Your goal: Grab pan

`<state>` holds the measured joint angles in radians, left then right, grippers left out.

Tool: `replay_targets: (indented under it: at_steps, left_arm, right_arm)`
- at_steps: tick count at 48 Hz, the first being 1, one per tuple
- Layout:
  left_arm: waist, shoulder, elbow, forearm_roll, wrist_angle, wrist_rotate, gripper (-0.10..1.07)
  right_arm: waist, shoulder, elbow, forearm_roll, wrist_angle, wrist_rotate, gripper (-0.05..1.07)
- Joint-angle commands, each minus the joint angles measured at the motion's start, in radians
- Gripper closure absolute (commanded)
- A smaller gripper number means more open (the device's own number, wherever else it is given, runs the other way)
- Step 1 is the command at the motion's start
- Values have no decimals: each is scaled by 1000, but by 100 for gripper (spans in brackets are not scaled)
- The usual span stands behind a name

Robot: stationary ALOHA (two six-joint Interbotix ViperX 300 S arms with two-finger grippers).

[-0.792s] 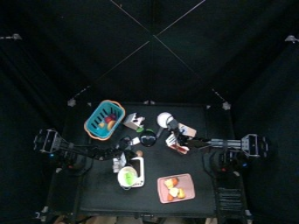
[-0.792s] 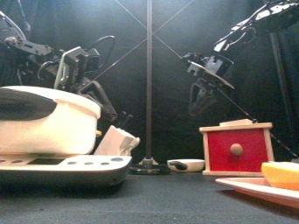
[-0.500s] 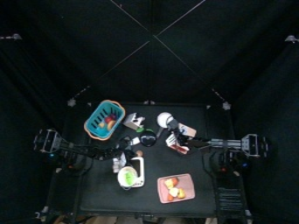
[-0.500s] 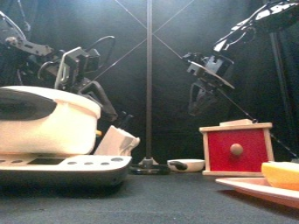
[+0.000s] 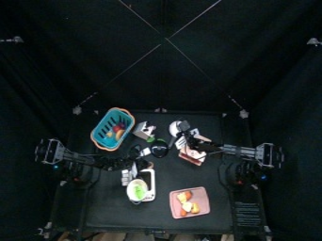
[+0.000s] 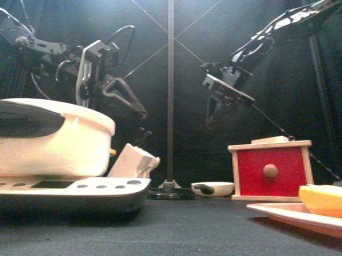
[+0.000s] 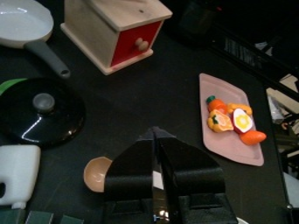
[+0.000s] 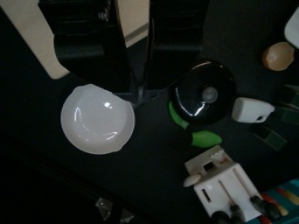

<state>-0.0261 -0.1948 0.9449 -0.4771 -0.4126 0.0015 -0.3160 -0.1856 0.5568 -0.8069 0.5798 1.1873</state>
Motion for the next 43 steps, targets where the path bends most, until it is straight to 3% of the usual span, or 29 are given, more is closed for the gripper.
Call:
replay_targets:
  at_steps: [1,18,31,43]
  left_arm:
    - [3,-12,-20,28,-9,2,59]
    - [17,-12,3,31,-9,2,59]
    - [51,-25,-35,77,-9,3,59]
    - [91,-31,-61,189,-8,3,59]
  right_arm:
    - [-21,11,-52,29,-5,-38,45]
    - [-87,69,-117,213,-3,-255,45]
    - [-245,86,-192,330,9,-420,45]
    - [-359,212,-281,505,121,-655,45]
